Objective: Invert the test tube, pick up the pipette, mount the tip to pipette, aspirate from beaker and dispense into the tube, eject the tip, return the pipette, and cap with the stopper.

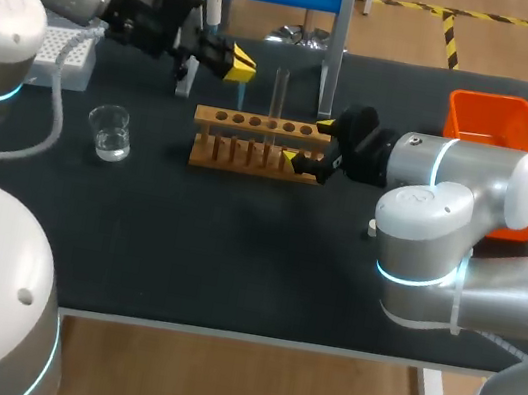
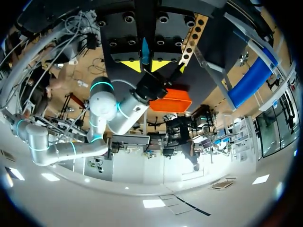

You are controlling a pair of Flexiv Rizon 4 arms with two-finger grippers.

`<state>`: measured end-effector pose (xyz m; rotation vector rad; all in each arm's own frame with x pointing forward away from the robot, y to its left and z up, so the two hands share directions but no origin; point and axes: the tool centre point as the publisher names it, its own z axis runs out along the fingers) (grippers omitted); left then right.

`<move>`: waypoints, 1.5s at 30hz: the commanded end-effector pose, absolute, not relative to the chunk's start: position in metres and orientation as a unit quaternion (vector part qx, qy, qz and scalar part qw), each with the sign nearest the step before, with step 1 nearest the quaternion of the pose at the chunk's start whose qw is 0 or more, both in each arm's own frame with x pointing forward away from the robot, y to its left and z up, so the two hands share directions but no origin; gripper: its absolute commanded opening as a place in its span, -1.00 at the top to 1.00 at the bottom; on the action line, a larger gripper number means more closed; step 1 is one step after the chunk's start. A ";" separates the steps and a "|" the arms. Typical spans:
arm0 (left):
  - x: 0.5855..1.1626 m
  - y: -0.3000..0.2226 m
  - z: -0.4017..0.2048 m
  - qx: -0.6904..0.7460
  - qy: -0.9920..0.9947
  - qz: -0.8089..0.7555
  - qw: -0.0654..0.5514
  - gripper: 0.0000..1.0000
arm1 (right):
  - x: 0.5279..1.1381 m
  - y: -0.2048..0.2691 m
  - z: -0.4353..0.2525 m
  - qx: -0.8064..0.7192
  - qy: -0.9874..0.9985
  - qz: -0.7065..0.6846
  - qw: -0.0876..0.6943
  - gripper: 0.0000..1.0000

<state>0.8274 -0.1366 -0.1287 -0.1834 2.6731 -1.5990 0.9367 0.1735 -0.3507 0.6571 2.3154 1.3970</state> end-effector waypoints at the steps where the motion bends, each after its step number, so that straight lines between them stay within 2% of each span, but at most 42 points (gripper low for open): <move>1: 0.828 -0.143 -0.135 -0.061 0.855 -0.515 0.007 1.00 | 0.936 0.174 -0.351 0.233 0.819 0.493 0.179 -1.00; 15: 0.822 -0.153 -0.139 -0.049 0.866 -0.498 0.003 1.00 | 0.936 0.174 -0.351 0.233 0.819 0.493 0.179 -1.00; 32: 0.822 -0.151 -0.143 -0.046 0.868 -0.494 0.004 1.00 | 0.883 0.123 -0.303 0.171 0.796 0.561 0.149 -1.00; 45: 0.822 -0.153 -0.144 -0.040 0.868 -0.495 -0.002 1.00 | 0.848 0.130 -0.259 0.062 0.767 0.628 0.116 -1.00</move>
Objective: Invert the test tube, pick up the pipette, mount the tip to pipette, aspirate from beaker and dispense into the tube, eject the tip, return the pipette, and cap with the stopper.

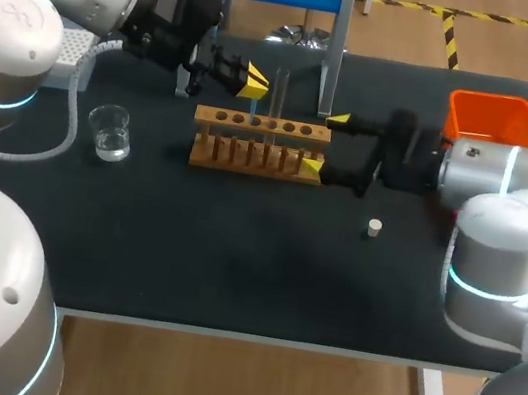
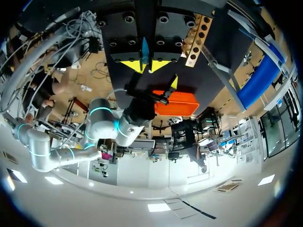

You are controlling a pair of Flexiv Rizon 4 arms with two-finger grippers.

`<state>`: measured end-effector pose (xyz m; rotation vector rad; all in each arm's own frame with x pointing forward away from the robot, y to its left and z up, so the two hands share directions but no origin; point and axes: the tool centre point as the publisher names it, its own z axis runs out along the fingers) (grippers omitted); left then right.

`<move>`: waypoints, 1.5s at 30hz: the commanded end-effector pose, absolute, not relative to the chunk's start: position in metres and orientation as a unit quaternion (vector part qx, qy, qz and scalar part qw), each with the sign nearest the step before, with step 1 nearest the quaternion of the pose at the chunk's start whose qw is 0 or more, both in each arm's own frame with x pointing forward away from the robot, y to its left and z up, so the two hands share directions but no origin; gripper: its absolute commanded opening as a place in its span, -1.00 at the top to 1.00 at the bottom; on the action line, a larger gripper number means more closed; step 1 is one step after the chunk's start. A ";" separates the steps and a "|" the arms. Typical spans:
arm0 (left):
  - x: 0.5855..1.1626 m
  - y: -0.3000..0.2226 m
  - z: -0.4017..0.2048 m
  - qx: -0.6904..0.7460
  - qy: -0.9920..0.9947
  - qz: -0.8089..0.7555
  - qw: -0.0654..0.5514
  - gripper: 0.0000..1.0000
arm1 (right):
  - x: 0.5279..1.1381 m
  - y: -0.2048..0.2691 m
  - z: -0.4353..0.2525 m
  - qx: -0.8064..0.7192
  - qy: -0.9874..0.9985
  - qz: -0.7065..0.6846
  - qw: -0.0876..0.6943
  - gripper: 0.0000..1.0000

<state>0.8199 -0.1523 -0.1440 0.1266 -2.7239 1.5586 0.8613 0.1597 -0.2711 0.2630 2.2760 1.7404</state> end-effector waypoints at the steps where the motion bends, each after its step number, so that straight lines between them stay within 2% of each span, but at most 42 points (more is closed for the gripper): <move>1: 0.822 -0.153 -0.144 0.040 -0.868 0.495 0.002 1.00 | 0.847 0.131 -0.257 0.058 0.765 0.631 0.114 -1.00; 8: 0.822 -0.153 -0.144 0.040 -0.868 0.495 0.002 1.00 | 0.838 0.140 -0.240 0.019 0.747 0.659 0.087 -1.00; 24: 0.822 -0.153 -0.144 0.040 -0.868 0.495 0.002 1.00 | 0.833 0.182 -0.208 -0.019 0.718 0.695 -0.037 -1.00; 26: 0.822 -0.153 -0.144 0.040 -0.868 0.495 0.002 1.00 | 0.833 0.187 -0.208 -0.020 0.717 0.695 -0.046 -0.94; 27: 0.822 -0.153 -0.144 0.040 -0.868 0.495 0.002 1.00 | 0.833 0.189 -0.207 -0.022 0.717 0.696 -0.049 -0.80; 29: 0.822 -0.153 -0.144 0.040 -0.868 0.495 0.002 1.00 | 0.832 0.194 -0.206 -0.027 0.716 0.696 -0.054 -0.70; 32: 0.822 -0.153 -0.144 0.040 -0.868 0.495 0.002 1.00 | 0.831 0.201 -0.203 -0.035 0.714 0.697 -0.059 -0.87; 36: 0.822 -0.153 -0.144 0.040 -0.868 0.495 0.002 1.00 | 0.829 0.211 -0.200 -0.046 0.712 0.698 -0.063 -0.80; 45: 0.822 -0.153 -0.144 0.040 -0.868 0.495 0.002 1.00 | 0.826 0.231 -0.194 -0.058 0.705 0.703 -0.076 -0.80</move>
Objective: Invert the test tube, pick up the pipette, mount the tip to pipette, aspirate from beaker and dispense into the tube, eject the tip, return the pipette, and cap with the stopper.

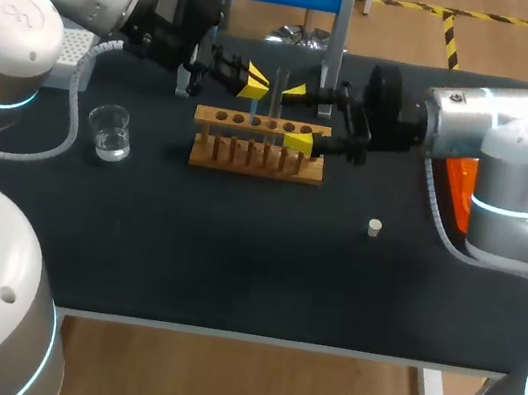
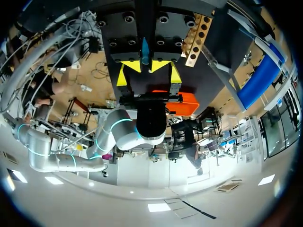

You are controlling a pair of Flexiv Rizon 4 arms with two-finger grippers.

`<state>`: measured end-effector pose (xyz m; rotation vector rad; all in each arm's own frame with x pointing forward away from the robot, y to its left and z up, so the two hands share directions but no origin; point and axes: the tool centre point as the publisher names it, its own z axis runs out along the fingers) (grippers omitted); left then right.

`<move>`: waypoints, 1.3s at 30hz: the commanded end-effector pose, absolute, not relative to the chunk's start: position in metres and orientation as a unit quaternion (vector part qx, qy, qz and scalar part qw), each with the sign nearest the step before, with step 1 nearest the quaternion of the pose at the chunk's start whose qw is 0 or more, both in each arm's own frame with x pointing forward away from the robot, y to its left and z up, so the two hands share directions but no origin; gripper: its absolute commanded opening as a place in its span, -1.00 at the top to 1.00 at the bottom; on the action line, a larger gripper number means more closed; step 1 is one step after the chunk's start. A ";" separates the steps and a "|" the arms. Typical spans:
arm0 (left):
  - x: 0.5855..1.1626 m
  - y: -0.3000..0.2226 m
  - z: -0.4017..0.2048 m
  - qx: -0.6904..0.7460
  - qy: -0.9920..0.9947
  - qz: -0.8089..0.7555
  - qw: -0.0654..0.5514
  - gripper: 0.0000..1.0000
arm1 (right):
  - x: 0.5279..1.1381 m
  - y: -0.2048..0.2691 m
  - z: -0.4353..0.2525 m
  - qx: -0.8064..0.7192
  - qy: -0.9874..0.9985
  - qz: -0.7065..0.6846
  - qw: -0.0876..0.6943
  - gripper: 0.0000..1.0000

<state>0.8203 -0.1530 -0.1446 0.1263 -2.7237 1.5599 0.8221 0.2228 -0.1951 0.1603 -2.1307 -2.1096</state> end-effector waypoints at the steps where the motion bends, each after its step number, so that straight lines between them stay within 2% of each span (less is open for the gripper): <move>1: 0.822 -0.153 -0.144 0.040 -0.868 0.495 0.002 1.00 | 0.825 0.233 -0.193 0.059 -0.704 -0.704 0.077 -0.78; 2: 0.822 -0.153 -0.144 0.040 -0.868 0.495 0.002 1.00 | 0.825 0.235 -0.192 0.059 -0.703 -0.705 0.077 -0.69; 4: 0.822 -0.153 -0.144 0.040 -0.868 0.495 0.002 1.00 | 0.824 0.240 -0.192 0.058 -0.703 -0.705 0.072 -0.62; 11: 0.822 -0.153 -0.144 0.040 -0.868 0.495 0.002 1.00 | 0.825 0.250 -0.193 0.043 -0.703 -0.706 0.074 -0.49; 13: 0.822 -0.153 -0.144 0.040 -0.868 0.495 0.002 1.00 | 0.825 0.252 -0.193 0.041 -0.702 -0.707 0.073 -0.33; 26: 0.822 -0.153 -0.144 0.040 -0.868 0.495 0.002 1.00 | 0.821 0.268 -0.189 0.037 -0.705 -0.706 0.060 -0.23; 39: 0.822 -0.153 -0.144 0.040 -0.868 0.495 0.002 1.00 | 0.824 0.275 -0.184 0.037 -0.701 -0.710 0.054 0.01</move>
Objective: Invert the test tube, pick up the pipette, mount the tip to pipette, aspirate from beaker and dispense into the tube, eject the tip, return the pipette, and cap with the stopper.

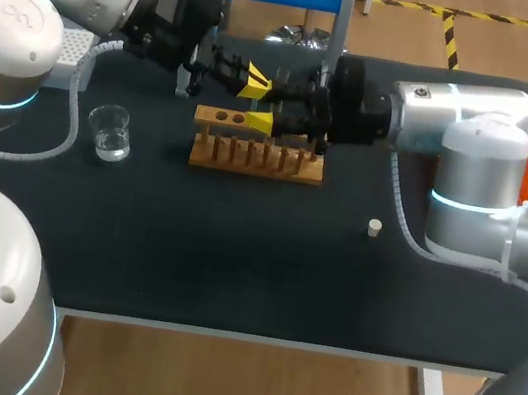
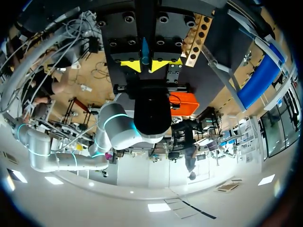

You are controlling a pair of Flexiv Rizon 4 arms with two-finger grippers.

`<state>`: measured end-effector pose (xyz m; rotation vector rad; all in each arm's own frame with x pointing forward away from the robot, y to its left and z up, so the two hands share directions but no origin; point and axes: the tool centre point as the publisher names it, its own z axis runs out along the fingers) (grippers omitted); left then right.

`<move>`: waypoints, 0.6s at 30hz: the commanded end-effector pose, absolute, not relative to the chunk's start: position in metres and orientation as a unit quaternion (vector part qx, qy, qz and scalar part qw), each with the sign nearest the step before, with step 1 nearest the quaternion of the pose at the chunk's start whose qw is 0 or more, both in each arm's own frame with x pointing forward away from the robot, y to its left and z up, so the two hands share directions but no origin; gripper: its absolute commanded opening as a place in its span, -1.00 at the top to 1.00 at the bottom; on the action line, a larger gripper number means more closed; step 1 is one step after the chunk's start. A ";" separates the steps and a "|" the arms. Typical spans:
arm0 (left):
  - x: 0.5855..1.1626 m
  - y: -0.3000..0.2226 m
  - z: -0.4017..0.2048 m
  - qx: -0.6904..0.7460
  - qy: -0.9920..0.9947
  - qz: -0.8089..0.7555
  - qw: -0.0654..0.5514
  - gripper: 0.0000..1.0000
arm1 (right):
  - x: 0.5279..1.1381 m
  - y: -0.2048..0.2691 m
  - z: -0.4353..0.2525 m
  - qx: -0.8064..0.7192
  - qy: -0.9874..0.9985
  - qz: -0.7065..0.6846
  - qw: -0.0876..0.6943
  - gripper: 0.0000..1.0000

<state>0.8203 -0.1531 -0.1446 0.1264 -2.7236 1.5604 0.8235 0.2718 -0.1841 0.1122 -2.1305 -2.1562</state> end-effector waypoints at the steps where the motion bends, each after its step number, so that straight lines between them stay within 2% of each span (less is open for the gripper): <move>1: 0.822 -0.153 -0.144 0.040 -0.868 0.495 0.002 1.00 | 0.824 0.276 -0.184 0.038 -0.701 -0.710 0.054 0.02; 9: 0.822 -0.153 -0.144 0.040 -0.868 0.495 0.002 1.00 | 0.821 0.282 -0.184 0.048 -0.703 -0.707 0.061 0.06; 15: 0.822 -0.153 -0.144 0.040 -0.868 0.495 0.002 1.00 | 0.820 0.284 -0.183 0.052 -0.703 -0.706 0.063 0.27; 18: 0.822 -0.153 -0.144 0.040 -0.868 0.495 0.002 1.00 | 0.820 0.283 -0.182 0.051 -0.703 -0.707 0.063 0.46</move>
